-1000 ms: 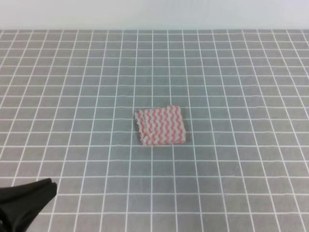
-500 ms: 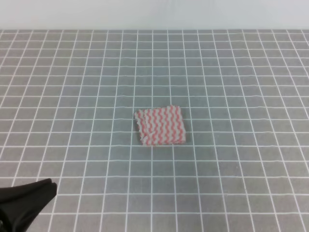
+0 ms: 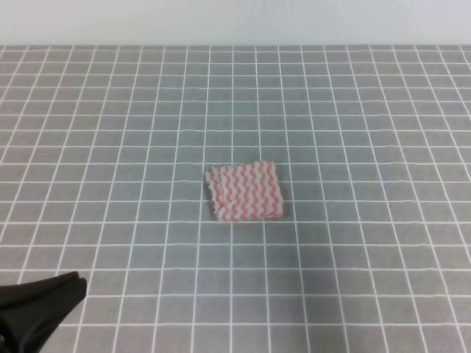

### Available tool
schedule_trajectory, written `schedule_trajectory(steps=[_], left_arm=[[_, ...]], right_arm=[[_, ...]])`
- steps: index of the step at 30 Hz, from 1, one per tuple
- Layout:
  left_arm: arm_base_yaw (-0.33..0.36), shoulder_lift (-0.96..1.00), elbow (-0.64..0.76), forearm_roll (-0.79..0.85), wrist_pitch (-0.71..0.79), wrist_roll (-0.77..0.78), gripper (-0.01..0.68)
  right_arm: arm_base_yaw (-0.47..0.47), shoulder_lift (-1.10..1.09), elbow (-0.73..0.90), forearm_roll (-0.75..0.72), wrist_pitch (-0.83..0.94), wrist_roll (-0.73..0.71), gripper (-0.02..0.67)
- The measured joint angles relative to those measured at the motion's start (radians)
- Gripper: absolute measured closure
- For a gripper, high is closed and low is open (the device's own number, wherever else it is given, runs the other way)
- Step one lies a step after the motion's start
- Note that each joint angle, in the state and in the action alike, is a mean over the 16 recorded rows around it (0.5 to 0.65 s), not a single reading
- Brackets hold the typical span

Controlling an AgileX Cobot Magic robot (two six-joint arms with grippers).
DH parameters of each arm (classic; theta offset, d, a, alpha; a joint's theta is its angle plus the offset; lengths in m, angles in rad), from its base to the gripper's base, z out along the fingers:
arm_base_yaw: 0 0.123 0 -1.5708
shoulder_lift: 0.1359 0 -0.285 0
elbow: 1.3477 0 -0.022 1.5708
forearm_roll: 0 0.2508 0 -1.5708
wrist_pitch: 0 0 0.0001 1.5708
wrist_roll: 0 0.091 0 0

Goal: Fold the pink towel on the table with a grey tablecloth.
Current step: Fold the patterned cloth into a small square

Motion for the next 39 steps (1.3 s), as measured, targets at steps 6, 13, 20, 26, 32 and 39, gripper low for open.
schedule_trajectory(steps=[6, 13, 20, 26, 32, 39], left_arm=[[0.000, 0.005, -0.001, -0.002, -0.003, 0.001, 0.673], [0.000, 0.011, -0.002, -0.005, -0.006, 0.001, 0.673], [0.000, 0.012, -0.002, -0.005, -0.007, 0.001, 0.673], [0.000, 0.011, -0.002, -0.005, -0.007, 0.001, 0.673], [0.000, 0.010, -0.002, -0.004, -0.008, 0.001, 0.673], [0.000, 0.009, -0.001, -0.004, -0.009, 0.001, 0.673]], right_arm=[[-0.106, -0.101, 0.141, -0.040, -0.070, -0.001, 0.651], [-0.178, -0.280, 0.370, -0.021, -0.227, -0.001, 0.651], [-0.207, -0.446, 0.548, -0.047, -0.321, 0.043, 0.651], [-0.233, -0.543, 0.599, -0.184, -0.216, 0.211, 0.651], [-0.260, -0.628, 0.614, -0.335, -0.068, 0.383, 0.651], [-0.270, -0.658, 0.614, -0.382, 0.001, 0.468, 0.651]])
